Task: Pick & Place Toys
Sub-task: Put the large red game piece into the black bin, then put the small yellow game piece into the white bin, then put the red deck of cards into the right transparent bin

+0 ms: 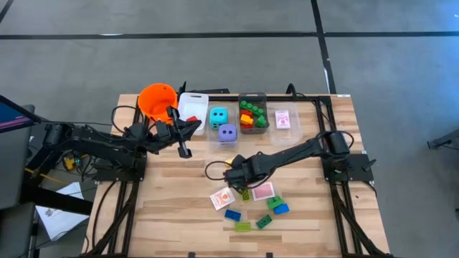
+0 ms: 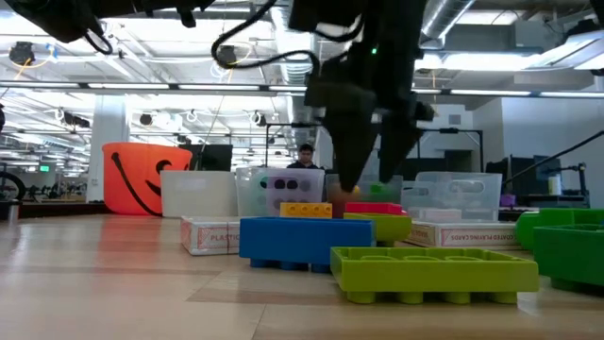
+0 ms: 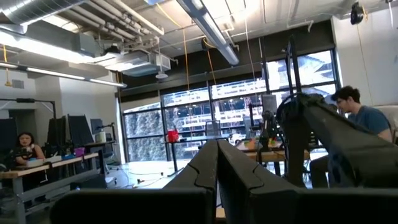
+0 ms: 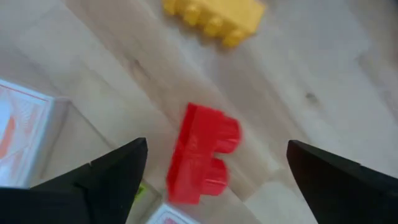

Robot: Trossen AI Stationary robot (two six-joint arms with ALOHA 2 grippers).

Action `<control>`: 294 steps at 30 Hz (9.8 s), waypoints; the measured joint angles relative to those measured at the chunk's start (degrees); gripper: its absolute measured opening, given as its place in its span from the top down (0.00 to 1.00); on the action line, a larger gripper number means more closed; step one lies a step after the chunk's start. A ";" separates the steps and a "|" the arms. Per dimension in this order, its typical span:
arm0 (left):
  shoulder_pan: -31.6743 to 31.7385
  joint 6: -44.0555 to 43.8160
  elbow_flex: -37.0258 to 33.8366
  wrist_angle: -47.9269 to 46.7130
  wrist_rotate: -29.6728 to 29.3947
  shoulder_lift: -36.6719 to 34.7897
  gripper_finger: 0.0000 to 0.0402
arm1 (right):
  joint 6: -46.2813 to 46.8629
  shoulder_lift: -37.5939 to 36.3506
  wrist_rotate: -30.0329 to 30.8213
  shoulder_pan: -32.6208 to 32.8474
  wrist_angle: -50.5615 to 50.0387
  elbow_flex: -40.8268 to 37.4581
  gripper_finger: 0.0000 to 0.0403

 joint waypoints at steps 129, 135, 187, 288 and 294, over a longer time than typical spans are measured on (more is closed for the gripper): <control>-1.21 -37.66 0.02 -31.04 1.59 4.80 0.80 | -40.45 -39.18 33.69 9.85 58.16 -39.10 0.21; -8.24 -39.17 0.02 -28.80 -1.48 10.00 0.59 | -35.00 -32.93 40.30 19.37 58.07 -39.09 0.21; -10.65 -35.26 12.00 -16.15 -18.21 53.65 0.79 | -36.46 -25.44 49.84 19.74 64.23 -40.74 0.21; -33.14 -49.92 22.45 -53.08 -7.29 34.22 0.09 | -42.05 -25.44 38.25 17.85 64.76 -40.74 0.21; -32.89 -57.00 22.43 -63.55 -7.26 34.22 0.09 | -42.03 -25.46 38.23 17.85 64.30 -41.66 0.21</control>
